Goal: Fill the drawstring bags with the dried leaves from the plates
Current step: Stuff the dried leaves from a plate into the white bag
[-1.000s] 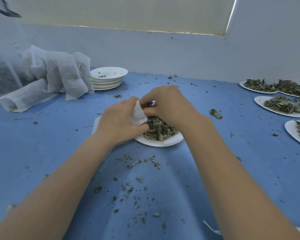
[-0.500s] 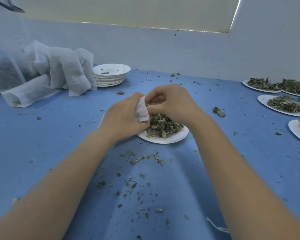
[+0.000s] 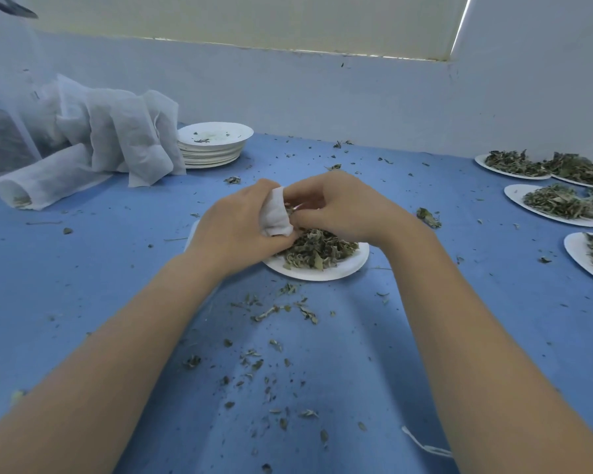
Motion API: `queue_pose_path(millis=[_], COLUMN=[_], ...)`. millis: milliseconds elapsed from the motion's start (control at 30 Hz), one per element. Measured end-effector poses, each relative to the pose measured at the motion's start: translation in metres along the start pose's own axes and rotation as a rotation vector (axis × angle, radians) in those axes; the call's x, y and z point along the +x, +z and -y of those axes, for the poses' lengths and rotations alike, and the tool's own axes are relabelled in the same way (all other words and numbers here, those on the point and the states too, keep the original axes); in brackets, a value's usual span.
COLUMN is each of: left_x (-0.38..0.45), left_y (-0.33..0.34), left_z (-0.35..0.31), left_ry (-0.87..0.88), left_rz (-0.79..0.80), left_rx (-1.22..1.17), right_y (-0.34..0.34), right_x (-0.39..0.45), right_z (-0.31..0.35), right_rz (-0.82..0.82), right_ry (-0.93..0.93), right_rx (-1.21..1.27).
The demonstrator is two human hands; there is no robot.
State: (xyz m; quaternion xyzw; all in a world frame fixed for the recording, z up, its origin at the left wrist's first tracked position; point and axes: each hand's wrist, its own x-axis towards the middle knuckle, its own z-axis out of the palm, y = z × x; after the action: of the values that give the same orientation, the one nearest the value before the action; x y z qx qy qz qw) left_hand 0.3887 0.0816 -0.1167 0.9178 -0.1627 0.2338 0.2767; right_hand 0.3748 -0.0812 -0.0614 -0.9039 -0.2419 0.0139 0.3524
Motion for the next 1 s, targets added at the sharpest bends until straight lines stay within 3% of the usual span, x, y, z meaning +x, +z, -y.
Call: queue_pose_path(millis=[67, 167, 367, 567, 667, 767, 867, 1000], left_x=[0.0, 0.001, 0.0, 0.001, 0.002, 0.004, 0.004, -0.004], left_y=[0.001, 0.002, 0.002, -0.011, -0.016, -0.021, -0.024, -0.028], left_z=[0.001, -0.001, -0.007, 0.0, 0.006, 0.012, 0.014, 0.011], left_ry=[0.025, 0.046, 0.047, -0.005, -0.028, -0.05, -0.079, -0.117], left_rz=[0.003, -0.004, -0.029, 0.062, 0.047, 0.044, 0.073, 0.073], left_rx=[0.024, 0.033, -0.014, 0.022, 0.084, 0.131, 0.155, 0.191], right_y=[0.0, 0.004, 0.019, 0.0, -0.007, -0.013, -0.009, 0.01], right_x=[0.002, 0.005, 0.011, 0.003, 0.0, 0.0, 0.0, 0.006], right_z=[-0.003, -0.002, 0.004, -0.004, -0.008, -0.013, -0.013, -0.01], right_rz=[-0.123, -0.179, -0.114, -0.079, -0.148, -0.156, 0.053, 0.123], right_ry=[0.02, 0.005, -0.003, -0.005, 0.004, 0.112, 0.299, 0.268], right_rx=[0.063, 0.096, -0.101, 0.119, 0.174, -0.026, -0.268, -0.441])
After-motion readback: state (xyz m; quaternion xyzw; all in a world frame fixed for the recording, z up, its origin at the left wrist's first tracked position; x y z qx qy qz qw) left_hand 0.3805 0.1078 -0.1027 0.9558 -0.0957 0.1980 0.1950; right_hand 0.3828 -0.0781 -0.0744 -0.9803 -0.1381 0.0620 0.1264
